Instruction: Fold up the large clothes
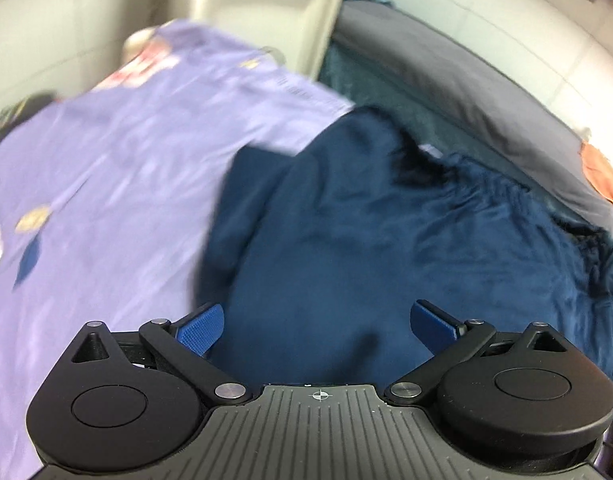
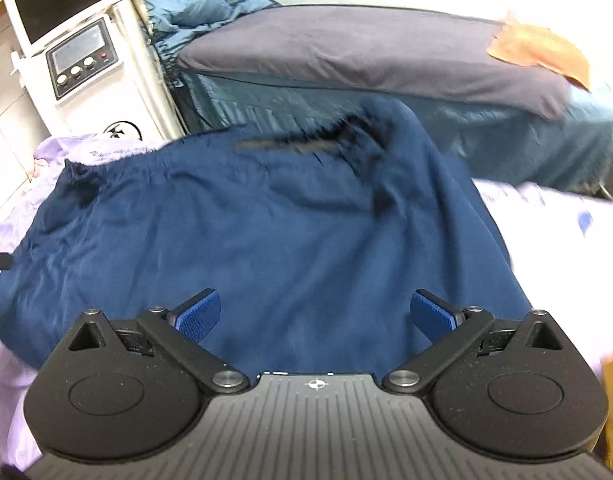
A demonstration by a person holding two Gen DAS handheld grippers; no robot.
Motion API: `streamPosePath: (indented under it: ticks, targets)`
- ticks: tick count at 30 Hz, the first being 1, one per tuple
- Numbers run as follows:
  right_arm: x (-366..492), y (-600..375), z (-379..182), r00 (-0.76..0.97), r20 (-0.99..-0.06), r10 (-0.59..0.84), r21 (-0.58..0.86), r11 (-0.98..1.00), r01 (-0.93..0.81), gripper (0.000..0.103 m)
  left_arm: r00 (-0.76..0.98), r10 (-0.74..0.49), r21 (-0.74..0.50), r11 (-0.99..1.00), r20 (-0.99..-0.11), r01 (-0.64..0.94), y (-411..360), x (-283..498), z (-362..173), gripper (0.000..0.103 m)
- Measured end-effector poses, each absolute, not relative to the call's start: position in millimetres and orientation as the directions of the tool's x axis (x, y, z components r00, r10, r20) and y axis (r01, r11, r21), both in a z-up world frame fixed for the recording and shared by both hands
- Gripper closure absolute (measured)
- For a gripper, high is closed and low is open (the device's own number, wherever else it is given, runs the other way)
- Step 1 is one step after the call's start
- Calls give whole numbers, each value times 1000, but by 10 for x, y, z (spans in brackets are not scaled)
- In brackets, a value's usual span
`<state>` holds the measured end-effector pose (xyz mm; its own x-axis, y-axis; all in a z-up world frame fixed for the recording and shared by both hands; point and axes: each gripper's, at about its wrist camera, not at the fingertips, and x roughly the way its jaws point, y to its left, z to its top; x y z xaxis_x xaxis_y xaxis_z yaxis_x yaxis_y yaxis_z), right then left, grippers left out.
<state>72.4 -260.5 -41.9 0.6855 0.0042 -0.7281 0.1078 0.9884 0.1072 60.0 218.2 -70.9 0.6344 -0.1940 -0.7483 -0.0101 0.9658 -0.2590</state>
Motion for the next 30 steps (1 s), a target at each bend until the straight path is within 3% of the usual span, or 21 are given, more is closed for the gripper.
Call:
streamPosePath:
  ticks: [4, 10, 14, 21, 30]
  targets:
    - [345, -2744, -519, 648, -762, -20, 161, 962, 219, 2, 590, -192, -327, 936, -785, -130, 2427, 396, -914, 0]
    - [145, -2908, -743, 617, -784, 66, 338, 879, 336, 2, 613, -301, -531, 815, -730, -233, 2506, 225, -1116, 0]
    - [152, -2949, -893, 645, -751, 142, 488, 777, 397, 3, 633, -352, -619, 740, -689, -262, 2446, 338, -1280, 0]
    - [335, -3168, -1216, 723, -664, 191, 690, 529, 494, 9, 656, -350, -668, 670, -668, -323, 2464, 583, -1500, 0]
    - [634, -3374, -1553, 747, -638, 186, 737, 429, 522, 14, 701, -340, -727, 579, -626, -368, 2465, 807, -1641, 0]
